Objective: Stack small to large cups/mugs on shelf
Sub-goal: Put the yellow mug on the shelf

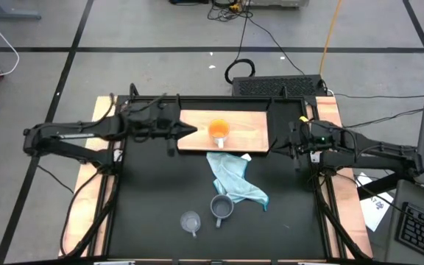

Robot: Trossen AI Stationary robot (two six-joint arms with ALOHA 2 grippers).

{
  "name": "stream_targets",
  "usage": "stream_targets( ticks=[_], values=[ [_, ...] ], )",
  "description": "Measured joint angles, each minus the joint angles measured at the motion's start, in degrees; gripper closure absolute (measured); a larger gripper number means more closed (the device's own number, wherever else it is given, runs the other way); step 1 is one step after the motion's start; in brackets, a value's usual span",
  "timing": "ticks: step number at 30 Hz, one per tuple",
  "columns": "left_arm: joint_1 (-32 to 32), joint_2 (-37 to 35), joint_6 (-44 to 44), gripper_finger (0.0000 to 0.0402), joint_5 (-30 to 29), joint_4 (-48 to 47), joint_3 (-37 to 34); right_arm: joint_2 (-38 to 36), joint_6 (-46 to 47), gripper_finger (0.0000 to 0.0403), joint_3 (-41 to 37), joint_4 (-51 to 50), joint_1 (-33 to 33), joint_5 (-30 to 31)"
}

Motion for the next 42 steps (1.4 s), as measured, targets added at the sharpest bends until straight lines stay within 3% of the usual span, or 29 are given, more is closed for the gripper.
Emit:
stream_targets(
  ticks=[10, 22, 33, 36, 42],
  values=[
    [6.5, 14.5, -2.3, 0.0401, 8.5, -6.9, 11.7, -5.1, 2.6, 0.0403, -2.3, 1.3, 0.0, 0.0],
    [9.7, 25.6, 1.1, 0.0401, 13.8, -17.1, 25.0, -9.5, 4.1, 0.0403, -6.1, 3.5, 0.0, 0.1],
    [11.5, 37.3, 4.6, 0.0401, 15.4, -33.7, 40.2, -9.5, 4.6, 0.0403, -7.3, 6.3, 0.0, -1.1],
    [12.1, 40.4, 6.2, 0.04, 13.4, -39.3, 45.7, -9.5, 4.6, 0.0403, -7.3, 6.4, 0.0, -1.1],
    [13.4, 46.4, 13.9, 0.0388, 12.0, -53.6, 57.1, -9.5, 5.2, 0.0403, -7.3, 6.1, 0.0, -1.2]
  ],
)
